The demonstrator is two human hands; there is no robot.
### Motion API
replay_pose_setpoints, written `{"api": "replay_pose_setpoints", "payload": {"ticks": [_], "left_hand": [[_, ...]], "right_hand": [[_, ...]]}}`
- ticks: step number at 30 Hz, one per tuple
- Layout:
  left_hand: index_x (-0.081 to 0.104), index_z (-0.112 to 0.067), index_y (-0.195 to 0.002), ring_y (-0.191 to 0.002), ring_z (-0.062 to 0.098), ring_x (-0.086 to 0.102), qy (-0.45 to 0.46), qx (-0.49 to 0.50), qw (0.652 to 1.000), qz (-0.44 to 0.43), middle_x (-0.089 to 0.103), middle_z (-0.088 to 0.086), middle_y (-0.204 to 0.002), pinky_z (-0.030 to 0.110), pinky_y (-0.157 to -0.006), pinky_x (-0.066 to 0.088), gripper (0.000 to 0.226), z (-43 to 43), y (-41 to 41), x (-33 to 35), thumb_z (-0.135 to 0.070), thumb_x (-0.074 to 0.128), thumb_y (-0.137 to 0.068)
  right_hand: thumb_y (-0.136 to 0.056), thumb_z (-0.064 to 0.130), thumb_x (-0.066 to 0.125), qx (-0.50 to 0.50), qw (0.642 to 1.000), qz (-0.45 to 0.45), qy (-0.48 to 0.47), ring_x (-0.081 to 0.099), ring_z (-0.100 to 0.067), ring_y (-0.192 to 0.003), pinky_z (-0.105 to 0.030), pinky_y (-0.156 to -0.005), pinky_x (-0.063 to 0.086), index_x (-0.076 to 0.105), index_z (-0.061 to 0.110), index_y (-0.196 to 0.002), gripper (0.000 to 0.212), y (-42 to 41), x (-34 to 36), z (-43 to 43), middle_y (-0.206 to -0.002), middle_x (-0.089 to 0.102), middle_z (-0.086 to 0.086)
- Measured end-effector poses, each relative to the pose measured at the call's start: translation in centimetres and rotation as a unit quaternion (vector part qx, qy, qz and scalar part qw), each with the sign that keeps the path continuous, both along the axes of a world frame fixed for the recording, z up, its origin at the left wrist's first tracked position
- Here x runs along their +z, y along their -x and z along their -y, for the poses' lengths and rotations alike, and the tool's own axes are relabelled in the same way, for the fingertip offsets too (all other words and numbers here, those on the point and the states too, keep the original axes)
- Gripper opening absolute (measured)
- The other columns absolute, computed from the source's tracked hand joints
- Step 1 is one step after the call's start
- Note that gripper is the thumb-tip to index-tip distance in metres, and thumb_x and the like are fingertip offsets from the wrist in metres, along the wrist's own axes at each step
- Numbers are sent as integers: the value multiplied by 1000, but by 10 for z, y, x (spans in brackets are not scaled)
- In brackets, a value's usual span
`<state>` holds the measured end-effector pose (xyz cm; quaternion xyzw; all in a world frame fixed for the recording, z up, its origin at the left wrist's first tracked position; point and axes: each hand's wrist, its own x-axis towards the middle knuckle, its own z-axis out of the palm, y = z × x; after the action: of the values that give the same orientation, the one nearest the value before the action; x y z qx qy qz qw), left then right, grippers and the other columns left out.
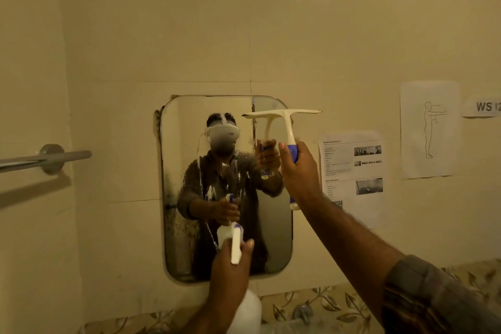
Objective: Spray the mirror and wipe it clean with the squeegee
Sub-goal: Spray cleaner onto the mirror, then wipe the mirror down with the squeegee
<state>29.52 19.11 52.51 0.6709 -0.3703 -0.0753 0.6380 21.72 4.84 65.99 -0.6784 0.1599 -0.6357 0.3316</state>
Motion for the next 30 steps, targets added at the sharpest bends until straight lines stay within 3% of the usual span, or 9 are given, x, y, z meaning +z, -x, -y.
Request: {"api": "replay_pose_setpoints", "payload": {"ticks": [4,8,13,17,22,27,30], "left_hand": [[53,-28,-96,-70,6,57,49,37,997,55,58,-10,-76,16,-54,39,5,-13,-19,47,-32,53,-92],[60,-16,-108,-72,15,60,57,85,994,45,64,-1,-83,22,-54,41,32,-22,-49,64,-41,50,-92],[55,-13,-125,-96,22,54,59,72,995,17,61,10,-113,33,-78,40,45,-33,-70,72,-41,52,-91],[51,-15,-130,-97,25,55,79,79,994,4,61,10,-112,38,-83,44,50,-36,-83,69,-44,52,-89],[48,-16,-133,-98,22,52,94,75,993,-7,56,5,-110,37,-83,43,49,-31,-87,64,-40,54,-90],[50,-17,-130,-99,24,52,84,77,993,-25,57,7,-112,37,-82,42,47,-25,-85,54,-41,53,-90],[50,-17,-130,-98,24,52,75,80,994,-24,59,12,-119,40,-83,43,48,-22,-82,50,-43,53,-90]], "right_hand": [[-99,37,51,-6,1000,-6,-2,61,-4,-69,-14,-62,50,54,16,-112,25,2,4,0,-78,58,12],[-100,39,50,9,1000,-7,3,66,-10,-77,-19,-67,54,53,21,-107,20,-4,8,-2,-85,64,6],[-97,48,47,-2,998,-60,19,71,-22,-83,-37,-71,63,53,14,-114,38,-23,23,0,-95,70,-8],[-97,48,46,-20,996,-84,8,71,-21,-84,-43,-72,64,50,16,-118,38,-32,11,2,-98,68,-7],[-99,47,44,-56,990,-132,-18,70,-14,-81,-36,-67,64,48,23,-114,28,-29,-48,-2,-96,66,1],[-100,44,45,-106,972,-188,-94,68,-13,-65,-22,-51,56,49,26,-118,26,-15,-141,-12,-81,66,1],[-98,47,46,-128,950,-250,-138,66,-9,-64,-23,-54,56,45,30,-109,20,-6,-201,-19,-79,64,4]]}}
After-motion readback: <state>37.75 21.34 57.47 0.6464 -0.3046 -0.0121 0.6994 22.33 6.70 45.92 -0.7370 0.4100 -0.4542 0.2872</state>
